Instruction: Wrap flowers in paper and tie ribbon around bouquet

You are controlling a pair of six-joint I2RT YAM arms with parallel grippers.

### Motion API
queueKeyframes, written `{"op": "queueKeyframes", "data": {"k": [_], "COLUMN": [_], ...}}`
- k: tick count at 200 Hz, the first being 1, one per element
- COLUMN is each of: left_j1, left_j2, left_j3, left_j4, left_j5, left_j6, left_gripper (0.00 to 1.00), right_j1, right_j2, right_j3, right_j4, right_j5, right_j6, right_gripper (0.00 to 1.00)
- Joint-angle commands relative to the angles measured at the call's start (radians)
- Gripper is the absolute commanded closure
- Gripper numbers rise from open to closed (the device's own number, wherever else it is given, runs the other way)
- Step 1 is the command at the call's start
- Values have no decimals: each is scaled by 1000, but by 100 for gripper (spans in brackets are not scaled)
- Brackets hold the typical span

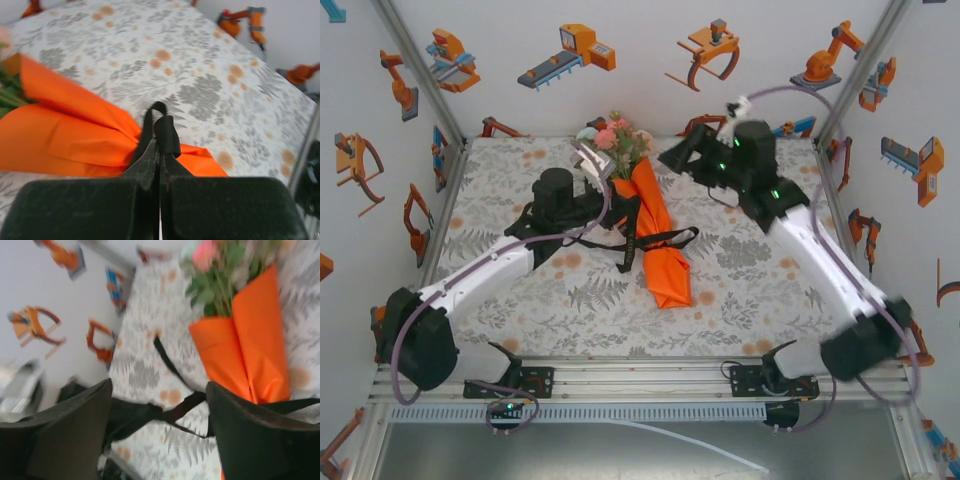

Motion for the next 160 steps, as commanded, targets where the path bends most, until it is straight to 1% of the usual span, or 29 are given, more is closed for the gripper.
{"op": "queueKeyframes", "data": {"k": [1, 8, 13, 21, 29, 40, 48, 56, 64, 74, 87, 105, 125, 142, 160], "left_j1": [20, 32, 40, 52, 66, 86, 101, 117, 130, 146, 169, 201, 220, 223, 225], "left_j2": [77, 105, 124, 158, 189, 230, 258, 284, 307, 334, 363, 395, 420, 419, 418], "left_j3": [73, 91, 104, 133, 162, 194, 211, 231, 244, 258, 274, 296, 339, 341, 342], "left_j4": [-68, -67, -73, -91, -112, -127, -127, -131, -125, -115, -104, -96, -128, -120, -121], "left_j5": [-174, -179, -183, -190, -204, -206, -197, -183, -166, -139, -110, -59, 18, 29, 39], "left_j6": [-115, -151, -168, -194, -217, -245, -255, -267, -275, -286, -293, -303, -299, -290, -288], "left_gripper": [100, 100, 100, 100, 100, 100, 100, 100, 100, 100, 100, 100, 100, 100, 100], "right_j1": [265, 341, 390, 454, 513, 595, 639, 660, 658, 642, 601, 552, 505, 468, 450], "right_j2": [-154, -165, -157, -120, -62, 48, 127, 215, 292, 384, 489, 617, 721, 810, 864], "right_j3": [-294, -363, -398, -422, -422, -402, -390, -373, -339, -273, -151, 8, 145, 246, 293], "right_j4": [191, 240, 266, 301, 335, 390, 463, 522, 539, 513, 406, 258, 170, 116, 108], "right_j5": [415, 502, 541, 560, 558, 565, 525, 486, 431, 374, 263, 215, 181, 173, 143], "right_j6": [-114, -132, -137, -148, -192, -318, -456, -579, -649, -730, -812, -879, -914, -896, -875], "right_gripper": [40, 42, 42, 42, 42, 42, 42, 39, 37, 35, 36, 37, 35, 35, 34]}}
